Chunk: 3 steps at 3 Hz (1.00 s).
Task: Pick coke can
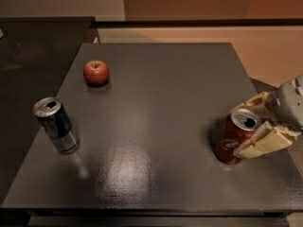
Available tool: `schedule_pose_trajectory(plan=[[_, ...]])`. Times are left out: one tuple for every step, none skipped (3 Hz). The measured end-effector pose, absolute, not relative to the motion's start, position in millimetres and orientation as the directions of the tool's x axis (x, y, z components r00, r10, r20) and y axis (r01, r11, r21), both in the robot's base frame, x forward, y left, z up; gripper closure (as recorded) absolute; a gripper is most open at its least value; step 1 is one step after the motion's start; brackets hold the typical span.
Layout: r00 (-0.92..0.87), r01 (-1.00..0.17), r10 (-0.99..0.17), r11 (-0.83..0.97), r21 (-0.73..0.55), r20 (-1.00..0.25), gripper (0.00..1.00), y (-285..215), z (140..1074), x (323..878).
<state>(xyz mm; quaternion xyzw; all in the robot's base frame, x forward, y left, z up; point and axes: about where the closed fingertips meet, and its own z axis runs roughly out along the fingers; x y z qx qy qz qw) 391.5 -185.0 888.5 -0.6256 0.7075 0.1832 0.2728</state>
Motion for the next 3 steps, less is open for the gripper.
schedule_pose_trajectory(plan=[[-0.059, -0.986, -0.768, 0.145, -0.083, -0.638, 0.62, -183, 891, 390], [-0.034, -0.986, -0.752, 0.132, -0.100, -0.659, 0.86, -178, 902, 388], [-0.015, -0.986, -0.750, 0.121, -0.115, -0.662, 1.00, -173, 916, 387]])
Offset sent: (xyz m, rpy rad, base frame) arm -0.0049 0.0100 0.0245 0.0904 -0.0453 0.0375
